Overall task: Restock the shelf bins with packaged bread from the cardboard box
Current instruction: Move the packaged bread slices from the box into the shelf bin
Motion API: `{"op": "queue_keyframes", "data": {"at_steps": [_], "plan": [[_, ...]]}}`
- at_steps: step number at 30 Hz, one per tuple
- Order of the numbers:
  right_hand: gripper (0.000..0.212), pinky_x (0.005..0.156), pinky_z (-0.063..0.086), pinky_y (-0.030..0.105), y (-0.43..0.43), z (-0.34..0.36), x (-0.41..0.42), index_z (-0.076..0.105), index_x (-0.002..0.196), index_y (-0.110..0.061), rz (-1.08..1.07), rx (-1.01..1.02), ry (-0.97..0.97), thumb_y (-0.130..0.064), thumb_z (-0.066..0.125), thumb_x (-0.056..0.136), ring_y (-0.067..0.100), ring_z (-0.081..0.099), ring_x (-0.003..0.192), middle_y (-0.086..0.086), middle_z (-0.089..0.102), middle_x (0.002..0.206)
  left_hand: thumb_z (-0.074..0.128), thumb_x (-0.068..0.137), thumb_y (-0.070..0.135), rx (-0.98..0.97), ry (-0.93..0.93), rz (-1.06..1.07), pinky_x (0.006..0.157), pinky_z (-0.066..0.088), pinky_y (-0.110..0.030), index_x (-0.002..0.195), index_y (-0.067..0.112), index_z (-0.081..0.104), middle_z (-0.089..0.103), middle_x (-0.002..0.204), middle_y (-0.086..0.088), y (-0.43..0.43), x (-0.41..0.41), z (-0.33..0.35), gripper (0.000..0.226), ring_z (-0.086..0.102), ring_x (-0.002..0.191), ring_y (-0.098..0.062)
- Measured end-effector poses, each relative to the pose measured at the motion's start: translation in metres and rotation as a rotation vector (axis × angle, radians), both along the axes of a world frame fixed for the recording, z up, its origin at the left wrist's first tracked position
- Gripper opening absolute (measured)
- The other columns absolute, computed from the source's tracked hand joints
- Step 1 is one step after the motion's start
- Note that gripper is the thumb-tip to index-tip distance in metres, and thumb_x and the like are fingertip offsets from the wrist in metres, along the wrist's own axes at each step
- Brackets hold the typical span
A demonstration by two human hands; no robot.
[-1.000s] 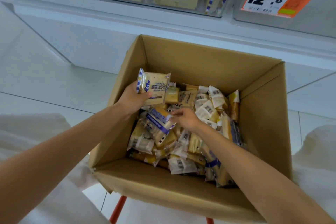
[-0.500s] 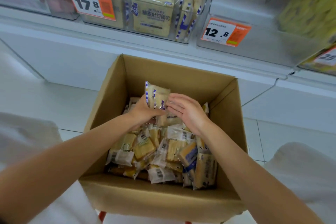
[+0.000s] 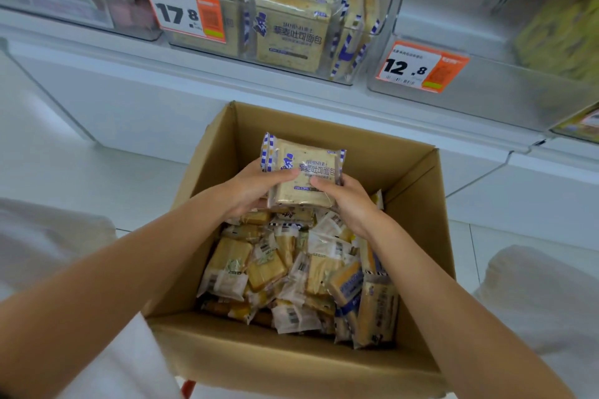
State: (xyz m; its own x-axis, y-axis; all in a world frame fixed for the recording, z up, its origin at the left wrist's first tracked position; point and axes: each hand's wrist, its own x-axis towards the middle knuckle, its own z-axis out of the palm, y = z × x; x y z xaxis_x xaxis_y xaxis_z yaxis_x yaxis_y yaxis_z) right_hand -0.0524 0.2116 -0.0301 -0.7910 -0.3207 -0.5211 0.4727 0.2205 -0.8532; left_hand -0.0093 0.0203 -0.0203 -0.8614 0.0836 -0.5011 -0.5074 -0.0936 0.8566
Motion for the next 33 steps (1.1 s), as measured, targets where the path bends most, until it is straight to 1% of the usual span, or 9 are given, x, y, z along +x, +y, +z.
{"op": "queue_keyframes", "data": {"at_steps": [3, 5, 12, 16, 18, 20, 25, 28, 33], "plan": [[0.071, 0.103, 0.047, 0.050, -0.004, 0.015, 0.001, 0.060, 0.123, -0.016, -0.015, -0.057, 0.012, -0.036, 0.089, 0.062, 0.023, 0.067, 0.108, 0.004, 0.072, 0.115, 0.066, 0.094, 0.020, -0.210, 0.187, 0.008, 0.096, 0.054, -0.043, 0.120, 0.017, 0.065, 0.075, 0.108, -0.001, -0.005, 0.000, 0.011, 0.027, 0.071, 0.098, -0.015], [0.079, 0.103, 0.047, 0.050, -0.010, 0.028, 0.002, 0.058, 0.124, -0.019, -0.016, -0.044, 0.058, -0.045, 0.088, 0.056, 0.022, 0.066, 0.109, 0.002, 0.071, 0.116, 0.063, 0.095, 0.017, -0.295, 0.283, -0.003, 0.093, 0.055, -0.037, 0.118, 0.018, 0.066, 0.075, 0.106, 0.001, -0.011, 0.002, 0.023, 0.023, 0.071, 0.097, -0.012], [0.048, 0.088, 0.052, 0.035, -0.053, 0.112, -0.015, 0.055, 0.119, -0.021, -0.043, 0.018, 0.343, -0.037, 0.079, 0.080, 0.017, 0.065, 0.100, 0.000, 0.068, 0.110, 0.070, 0.085, 0.043, -0.586, 0.476, 0.258, 0.074, 0.052, -0.028, 0.099, 0.018, 0.062, 0.065, 0.094, -0.005, -0.049, -0.010, 0.094, 0.030, 0.062, 0.078, -0.012], [0.019, 0.067, 0.041, 0.026, -0.098, 0.162, -0.038, 0.056, 0.090, -0.018, -0.081, 0.003, 0.495, -0.025, 0.073, 0.084, 0.014, 0.055, 0.080, -0.002, 0.058, 0.087, 0.073, 0.087, 0.029, -0.664, 0.610, 0.345, 0.056, 0.041, -0.011, 0.085, 0.002, 0.056, 0.056, 0.078, -0.017, -0.087, -0.031, 0.148, 0.031, 0.050, 0.065, -0.008], [0.014, 0.069, 0.043, 0.031, -0.123, 0.179, -0.056, 0.058, 0.088, -0.016, -0.089, 0.016, 0.573, -0.024, 0.069, 0.084, 0.016, 0.055, 0.081, -0.001, 0.058, 0.089, 0.073, 0.087, 0.027, -0.689, 0.620, 0.412, 0.062, 0.046, -0.021, 0.100, 0.001, 0.057, 0.060, 0.090, -0.020, -0.110, -0.050, 0.165, 0.033, 0.052, 0.073, -0.014], [0.025, 0.078, 0.052, 0.037, -0.148, 0.193, -0.078, 0.062, 0.106, -0.015, -0.081, 0.033, 0.632, -0.026, 0.068, 0.084, 0.016, 0.063, 0.088, -0.001, 0.067, 0.100, 0.073, 0.087, 0.030, -0.706, 0.648, 0.437, 0.071, 0.053, -0.029, 0.114, 0.011, 0.057, 0.066, 0.105, -0.011, -0.135, -0.075, 0.177, 0.037, 0.061, 0.086, -0.016], [0.030, 0.091, 0.052, 0.038, -0.195, 0.206, -0.140, 0.060, 0.114, -0.016, -0.087, 0.047, 0.743, -0.024, 0.070, 0.087, 0.019, 0.064, 0.103, 0.001, 0.067, 0.112, 0.073, 0.083, 0.045, -0.920, 0.656, 0.425, 0.087, 0.054, -0.046, 0.114, 0.020, 0.059, 0.068, 0.106, 0.000, -0.185, -0.132, 0.198, 0.043, 0.064, 0.097, -0.023], [0.019, 0.073, 0.047, 0.017, -0.216, 0.205, -0.169, 0.060, 0.107, -0.015, -0.117, 0.068, 0.801, -0.020, 0.068, 0.090, 0.011, 0.061, 0.091, -0.002, 0.066, 0.106, 0.069, 0.082, 0.053, -1.024, 0.662, 0.412, 0.082, 0.056, -0.047, 0.116, 0.022, 0.057, 0.068, 0.104, 0.001, -0.200, -0.160, 0.202, 0.048, 0.065, 0.093, -0.024], [0.027, 0.074, 0.048, 0.027, -0.223, 0.196, -0.183, 0.058, 0.112, -0.016, -0.084, 0.114, 0.854, -0.021, 0.070, 0.088, 0.014, 0.062, 0.092, -0.002, 0.065, 0.104, 0.069, 0.083, 0.049, -1.169, 0.605, 0.331, 0.089, 0.051, -0.051, 0.135, 0.016, 0.040, 0.063, 0.117, -0.011, -0.216, -0.183, 0.202, 0.068, 0.058, 0.109, -0.035]]}}
